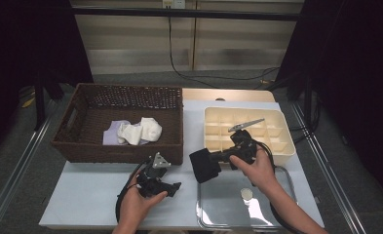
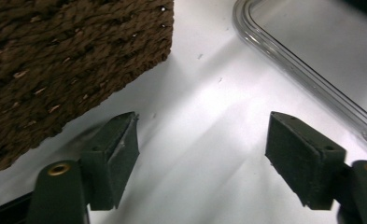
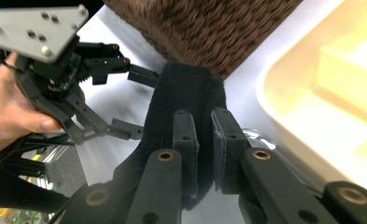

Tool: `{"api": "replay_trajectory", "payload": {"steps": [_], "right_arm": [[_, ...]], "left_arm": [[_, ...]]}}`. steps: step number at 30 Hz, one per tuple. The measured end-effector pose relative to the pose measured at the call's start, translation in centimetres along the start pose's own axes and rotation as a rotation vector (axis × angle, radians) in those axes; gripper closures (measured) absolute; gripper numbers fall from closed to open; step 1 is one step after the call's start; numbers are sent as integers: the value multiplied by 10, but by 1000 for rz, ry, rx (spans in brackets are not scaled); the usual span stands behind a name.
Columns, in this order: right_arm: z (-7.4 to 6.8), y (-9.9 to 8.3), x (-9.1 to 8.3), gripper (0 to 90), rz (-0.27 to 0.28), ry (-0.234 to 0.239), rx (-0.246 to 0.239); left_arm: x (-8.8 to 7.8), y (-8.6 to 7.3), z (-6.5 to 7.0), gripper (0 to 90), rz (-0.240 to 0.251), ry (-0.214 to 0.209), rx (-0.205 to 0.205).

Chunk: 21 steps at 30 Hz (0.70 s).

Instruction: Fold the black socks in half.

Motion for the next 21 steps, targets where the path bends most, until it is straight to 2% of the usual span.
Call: {"api": "replay_trajectory", "payload": {"steps": [2,5,6,7,9,12,13,19,21], "right_arm": [[0,4,-8,810,10,4,3],[1,9,-16,809,20,-15,7],[2,11,-19,809,26,-13,13],[3,12,-21,809,32,-9,22],[4,16,-27,809,36,-2,29],[6,21,-33,808,41,-24,32],[7,23,-34,808,43,-28,30],[8,35,-44,808,57,-56,35],[10,40,-46,808,63,-67,36]], "left_arm": [[0,-3,0,241,-4,3,3],[2,-7,1,230,-5,12,15],[3,-9,1,226,-8,10,7],[4,-11,1,213,9,11,15],[4,-12,3,197,10,12,27],[6,-13,5,173,15,15,56],[5,-13,5,164,8,30,67],[5,-18,5,159,42,26,66],[6,-21,6,157,71,28,62]]}}
Point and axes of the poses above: each handheld gripper's, and its own axes: x roughly forward along the jaws, y roughly out of its top, z roughly to its right, the point moved 1 cm from there along x, roughly forward along the jaws, and after that the axes turned 8 degrees about x, right-handed, at the moved point
